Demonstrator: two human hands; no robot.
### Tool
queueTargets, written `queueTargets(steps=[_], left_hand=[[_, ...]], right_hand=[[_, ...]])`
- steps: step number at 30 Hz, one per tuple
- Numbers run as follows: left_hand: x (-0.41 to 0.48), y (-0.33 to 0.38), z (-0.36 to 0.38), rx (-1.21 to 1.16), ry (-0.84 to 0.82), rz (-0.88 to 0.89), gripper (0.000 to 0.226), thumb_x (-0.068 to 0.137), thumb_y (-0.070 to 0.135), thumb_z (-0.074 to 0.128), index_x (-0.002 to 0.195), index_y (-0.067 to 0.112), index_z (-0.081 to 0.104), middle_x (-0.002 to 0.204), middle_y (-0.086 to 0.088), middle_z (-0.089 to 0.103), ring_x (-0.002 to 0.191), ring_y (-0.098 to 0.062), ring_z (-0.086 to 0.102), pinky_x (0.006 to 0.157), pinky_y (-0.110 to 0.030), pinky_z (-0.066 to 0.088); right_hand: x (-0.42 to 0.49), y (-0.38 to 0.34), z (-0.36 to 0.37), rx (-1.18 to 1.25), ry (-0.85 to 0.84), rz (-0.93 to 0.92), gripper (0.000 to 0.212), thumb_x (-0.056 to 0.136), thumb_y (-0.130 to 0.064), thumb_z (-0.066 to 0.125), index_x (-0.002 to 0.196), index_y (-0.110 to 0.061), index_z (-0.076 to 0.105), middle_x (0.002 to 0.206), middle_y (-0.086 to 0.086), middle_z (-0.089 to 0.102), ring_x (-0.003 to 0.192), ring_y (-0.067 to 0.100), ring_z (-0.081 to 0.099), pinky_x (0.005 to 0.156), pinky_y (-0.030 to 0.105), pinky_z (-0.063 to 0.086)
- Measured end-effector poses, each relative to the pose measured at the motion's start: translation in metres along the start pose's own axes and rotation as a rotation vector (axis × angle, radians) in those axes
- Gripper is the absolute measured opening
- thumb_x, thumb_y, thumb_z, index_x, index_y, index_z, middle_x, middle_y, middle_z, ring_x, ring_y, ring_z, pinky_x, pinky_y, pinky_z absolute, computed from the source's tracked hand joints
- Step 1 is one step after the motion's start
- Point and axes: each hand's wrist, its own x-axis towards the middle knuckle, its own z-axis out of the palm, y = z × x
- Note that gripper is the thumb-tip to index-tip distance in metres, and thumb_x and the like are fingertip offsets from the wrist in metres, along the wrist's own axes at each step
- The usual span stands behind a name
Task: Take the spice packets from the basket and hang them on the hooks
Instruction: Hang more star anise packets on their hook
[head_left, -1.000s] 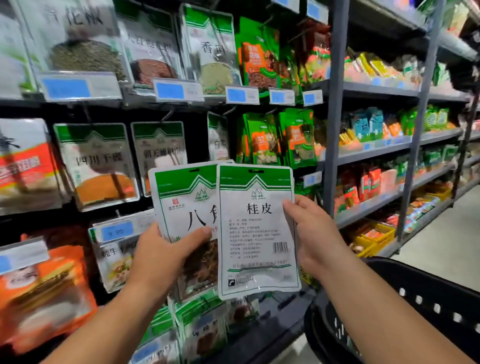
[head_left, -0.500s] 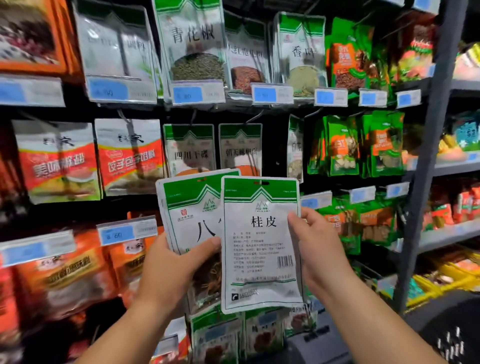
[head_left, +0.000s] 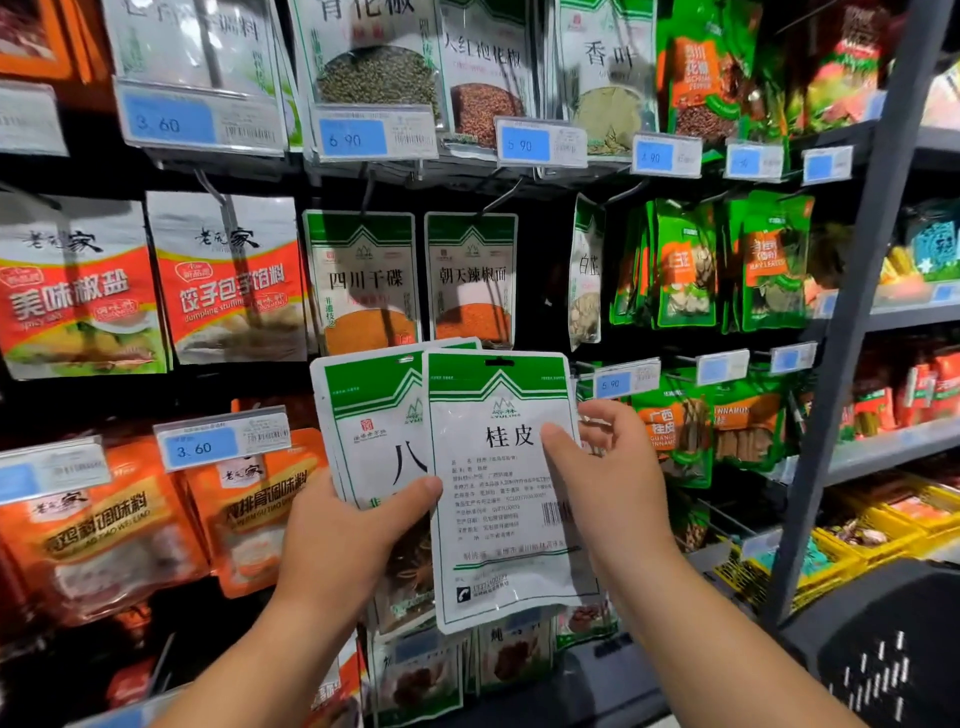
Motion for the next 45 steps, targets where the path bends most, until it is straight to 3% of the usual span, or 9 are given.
queueTargets(steps=[5,8,13,23,26,29,32,36,45], left_hand=[[0.005,0.001,0.003,-0.017,0.017,0.027,0.028,0.082,0.006,0.081,0.107,0.016,0.076,0.1,0.004,0.08,0.092,-0.016,0.077,0.077,-0.032,0.061],[0.006,0.001,0.004,-0.067,0.018,0.036,0.029,0.081,0.004,0.08,0.109,0.013,0.075,0.099,0.003,0.081,0.089,-0.016,0.078,0.069,-0.023,0.061],[0.006,0.003,0.005,-0.13,-0.006,0.061,0.036,0.075,0.006,0.081,0.11,0.01,0.074,0.1,-0.001,0.081,0.09,-0.018,0.078,0.069,-0.021,0.06],[0.01,-0.005,0.005,-0.114,-0.04,0.085,0.045,0.065,0.016,0.084,0.109,0.008,0.074,0.101,-0.007,0.08,0.095,-0.025,0.077,0.082,-0.039,0.063],[0.009,-0.005,0.007,-0.108,-0.047,0.074,0.041,0.068,0.011,0.083,0.107,0.01,0.074,0.099,-0.005,0.08,0.091,-0.024,0.078,0.077,-0.037,0.063],[0.008,-0.006,0.007,-0.12,-0.041,0.049,0.04,0.067,0.009,0.083,0.106,0.013,0.073,0.095,-0.003,0.081,0.086,-0.021,0.078,0.069,-0.029,0.063],[0.009,-0.007,0.005,-0.093,-0.023,0.028,0.049,0.064,0.016,0.084,0.111,0.011,0.072,0.097,-0.004,0.081,0.089,-0.023,0.078,0.073,-0.035,0.064],[0.012,-0.011,0.002,-0.062,0.009,0.016,0.042,0.067,0.017,0.085,0.107,0.015,0.073,0.095,0.002,0.081,0.087,-0.018,0.078,0.07,-0.029,0.064],[0.02,-0.018,0.009,-0.009,0.024,-0.036,0.045,0.067,0.023,0.086,0.109,0.014,0.073,0.097,-0.003,0.08,0.09,-0.024,0.078,0.081,-0.043,0.062]], right_hand=[[-0.015,0.001,0.009,-0.25,-0.112,-0.166,0.027,0.098,-0.035,0.066,0.122,-0.024,0.066,0.142,-0.02,0.041,0.106,-0.039,0.034,0.083,-0.01,0.029],[-0.024,-0.001,0.015,-0.314,-0.24,-0.154,0.066,0.091,-0.062,0.057,0.15,-0.033,0.049,0.158,-0.025,0.031,0.138,-0.019,0.024,0.118,0.014,0.024],[-0.029,-0.002,0.017,-0.233,-0.4,-0.071,0.112,0.063,-0.089,0.052,0.16,-0.039,0.024,0.159,-0.034,0.015,0.151,-0.009,-0.005,0.127,0.033,0.01],[-0.02,0.007,0.014,-0.034,-0.562,0.019,0.128,0.046,-0.091,0.076,0.157,-0.048,0.028,0.155,-0.024,0.042,0.141,0.006,0.046,0.116,0.043,0.043],[-0.019,0.009,0.012,-0.025,-0.563,0.047,0.114,0.057,-0.078,0.084,0.155,-0.047,0.033,0.151,-0.019,0.051,0.135,0.009,0.054,0.113,0.046,0.046],[-0.013,0.006,0.002,-0.042,-0.556,0.063,0.052,0.09,-0.034,0.074,0.138,-0.045,0.057,0.126,-0.016,0.07,0.113,0.007,0.068,0.102,0.041,0.054],[-0.001,0.0,-0.018,-0.022,-0.525,0.124,0.026,0.1,-0.014,0.059,0.113,-0.03,0.074,0.1,-0.002,0.079,0.087,0.016,0.075,0.081,0.04,0.062],[0.016,0.004,-0.044,0.039,-0.484,0.164,0.02,0.101,-0.006,0.057,0.108,-0.016,0.073,0.094,0.004,0.08,0.08,0.015,0.076,0.06,0.022,0.057],[0.059,0.035,-0.077,-0.025,-0.47,0.17,0.034,0.1,0.003,0.055,0.124,-0.018,0.067,0.112,0.006,0.078,0.104,0.024,0.075,0.087,0.039,0.057]])
